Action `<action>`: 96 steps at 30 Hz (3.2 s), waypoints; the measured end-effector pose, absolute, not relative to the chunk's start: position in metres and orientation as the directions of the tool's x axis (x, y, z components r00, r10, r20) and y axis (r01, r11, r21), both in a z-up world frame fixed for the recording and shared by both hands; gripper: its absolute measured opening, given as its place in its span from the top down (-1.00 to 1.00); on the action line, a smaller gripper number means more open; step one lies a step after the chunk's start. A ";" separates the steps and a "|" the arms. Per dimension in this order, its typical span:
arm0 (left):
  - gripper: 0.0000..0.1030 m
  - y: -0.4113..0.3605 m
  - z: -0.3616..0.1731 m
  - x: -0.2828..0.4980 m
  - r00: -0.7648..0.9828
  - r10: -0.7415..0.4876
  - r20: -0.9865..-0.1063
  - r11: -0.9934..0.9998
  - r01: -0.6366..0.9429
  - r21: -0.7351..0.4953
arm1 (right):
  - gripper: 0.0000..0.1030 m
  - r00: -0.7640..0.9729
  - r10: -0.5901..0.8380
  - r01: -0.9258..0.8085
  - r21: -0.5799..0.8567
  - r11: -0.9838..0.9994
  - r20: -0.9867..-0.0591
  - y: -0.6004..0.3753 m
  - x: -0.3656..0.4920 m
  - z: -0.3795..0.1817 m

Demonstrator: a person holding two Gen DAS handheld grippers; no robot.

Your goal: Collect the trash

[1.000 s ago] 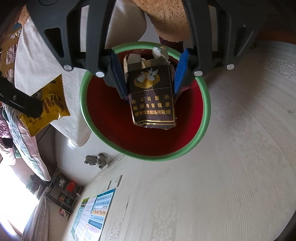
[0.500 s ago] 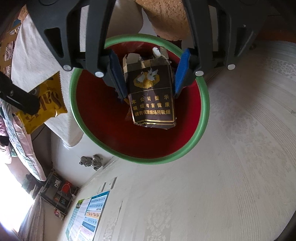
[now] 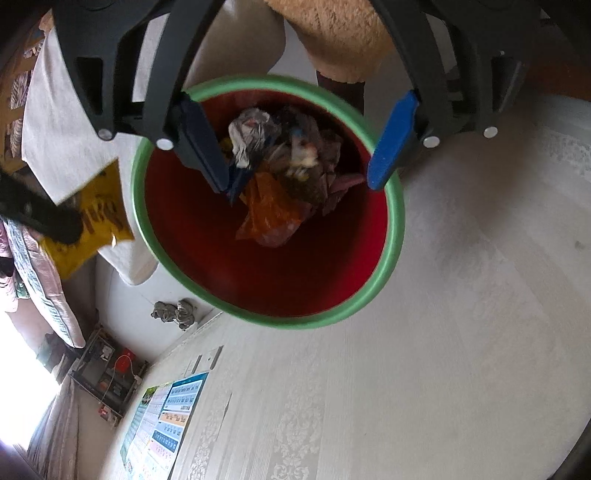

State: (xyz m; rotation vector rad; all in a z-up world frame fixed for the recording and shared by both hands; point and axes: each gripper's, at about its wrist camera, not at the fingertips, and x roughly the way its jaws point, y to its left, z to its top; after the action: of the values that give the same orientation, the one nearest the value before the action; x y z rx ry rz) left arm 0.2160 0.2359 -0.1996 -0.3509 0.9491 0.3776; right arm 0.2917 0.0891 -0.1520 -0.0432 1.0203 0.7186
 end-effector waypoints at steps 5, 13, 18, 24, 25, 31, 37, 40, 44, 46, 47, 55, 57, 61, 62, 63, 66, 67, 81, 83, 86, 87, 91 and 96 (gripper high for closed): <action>-0.53 0.230 -0.208 0.192 0.531 0.123 -0.838 0.847 -0.496 -0.190 | 0.57 0.317 0.524 -0.567 0.285 0.773 -0.791 0.092 0.290 -0.154; -0.53 0.228 -0.205 0.187 0.549 0.136 -0.825 0.851 -0.492 -0.187 | 0.56 0.318 0.518 -0.580 0.269 0.769 -0.794 0.100 0.287 -0.155; -0.53 0.233 -0.210 0.186 0.540 0.122 -0.833 0.831 -0.515 -0.213 | 0.55 0.320 0.509 -0.579 0.260 0.773 -0.799 0.102 0.288 -0.157; -0.53 0.231 -0.210 0.187 0.539 0.123 -0.833 0.836 -0.510 -0.206 | 0.53 0.323 0.502 -0.578 0.253 0.776 -0.803 0.104 0.287 -0.158; -0.53 0.231 -0.210 0.187 0.539 0.124 -0.833 0.835 -0.510 -0.205 | 0.53 0.323 0.501 -0.578 0.252 0.776 -0.803 0.105 0.287 -0.158; -0.53 0.231 -0.211 0.187 0.538 0.124 -0.834 0.835 -0.511 -0.206 | 0.35 0.328 0.499 -0.581 0.245 0.776 -0.802 0.108 0.287 -0.160; -0.53 0.232 -0.211 0.186 0.533 0.123 -0.837 0.832 -0.516 -0.206 | 0.15 0.338 0.495 -0.563 0.250 0.788 -0.800 0.102 0.288 -0.163; -0.53 0.232 -0.211 0.187 0.530 0.124 -0.839 0.831 -0.517 -0.204 | 0.11 0.336 0.495 -0.551 0.259 0.793 -0.801 0.095 0.288 -0.165; -0.53 0.232 -0.212 0.188 0.523 0.127 -0.843 0.831 -0.520 -0.197 | 0.01 0.331 0.490 -0.530 0.271 0.804 -0.807 0.083 0.287 -0.170; -0.53 0.232 -0.213 0.189 0.518 0.133 -0.845 0.832 -0.521 -0.189 | -0.02 0.326 0.489 -0.519 0.280 0.808 -0.809 0.071 0.284 -0.173; -0.53 0.231 -0.213 0.189 0.515 0.139 -0.846 0.833 -0.523 -0.181 | -0.17 0.328 0.486 -0.514 0.279 0.811 -0.810 0.064 0.281 -0.174; -0.53 0.207 -0.206 0.196 0.494 0.245 -0.834 0.872 -0.488 -0.032 | -0.72 0.341 0.411 -0.456 0.234 0.859 -0.845 -0.024 0.229 -0.198; -0.53 0.197 -0.202 0.195 0.496 0.265 -0.827 0.882 -0.471 0.001 | -0.72 0.344 0.387 -0.429 0.224 0.875 -0.856 -0.051 0.215 -0.205; -0.54 0.161 -0.197 0.187 0.511 0.204 -0.835 0.910 -0.413 -0.030 | -0.72 0.405 0.355 -0.343 0.220 0.913 -0.843 -0.109 0.203 -0.203; -0.54 0.148 -0.195 0.185 0.520 0.179 -0.835 0.916 -0.398 -0.051 | -0.72 0.434 0.352 -0.322 0.222 0.920 -0.829 -0.122 0.202 -0.198; -0.54 0.139 -0.192 0.184 0.531 0.159 -0.832 0.919 -0.387 -0.071 | -0.72 0.474 0.350 -0.301 0.224 0.927 -0.808 -0.136 0.201 -0.189; -0.71 0.106 -0.162 0.184 0.602 0.111 -0.791 0.930 -0.344 -0.130 | -0.76 0.619 0.341 -0.268 0.218 0.939 -0.708 -0.166 0.191 -0.156; -0.82 0.096 -0.148 0.184 0.637 0.116 -0.762 0.934 -0.331 -0.135 | -0.84 0.686 0.329 -0.260 0.204 0.944 -0.649 -0.175 0.184 -0.141; -0.89 0.000 -0.039 0.168 0.873 0.161 -0.461 0.986 -0.166 0.030 | -0.86 0.917 0.178 -0.139 0.132 0.981 -0.356 -0.213 0.150 -0.086; -0.89 -0.004 -0.038 0.168 0.878 0.147 -0.456 0.989 -0.146 0.037 | -0.86 0.914 0.177 -0.135 0.136 0.981 -0.365 -0.214 0.147 -0.089; -0.89 -0.010 -0.037 0.170 0.876 0.122 -0.468 0.992 -0.121 0.031 | -0.86 0.907 0.172 -0.124 0.148 0.981 -0.384 -0.216 0.149 -0.095; -0.89 -0.010 -0.037 0.171 0.874 0.114 -0.472 0.993 -0.115 0.027 | -0.86 0.906 0.169 -0.119 0.148 0.982 -0.389 -0.217 0.149 -0.096; -0.89 -0.012 -0.036 0.172 0.872 0.101 -0.479 0.994 -0.105 0.018 | -0.86 0.903 0.161 -0.110 0.146 0.983 -0.399 -0.216 0.150 -0.099; -0.89 -0.011 -0.039 0.172 0.866 0.103 -0.490 0.994 -0.111 0.014 | -0.86 0.892 0.165 -0.116 0.140 0.983 -0.420 -0.211 0.152 -0.103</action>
State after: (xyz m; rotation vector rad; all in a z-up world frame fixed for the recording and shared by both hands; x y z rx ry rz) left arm 0.1723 -0.0114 -0.0386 -0.0143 0.5122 0.1120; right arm 0.1524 -0.2114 -0.1027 0.1121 0.4449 0.1465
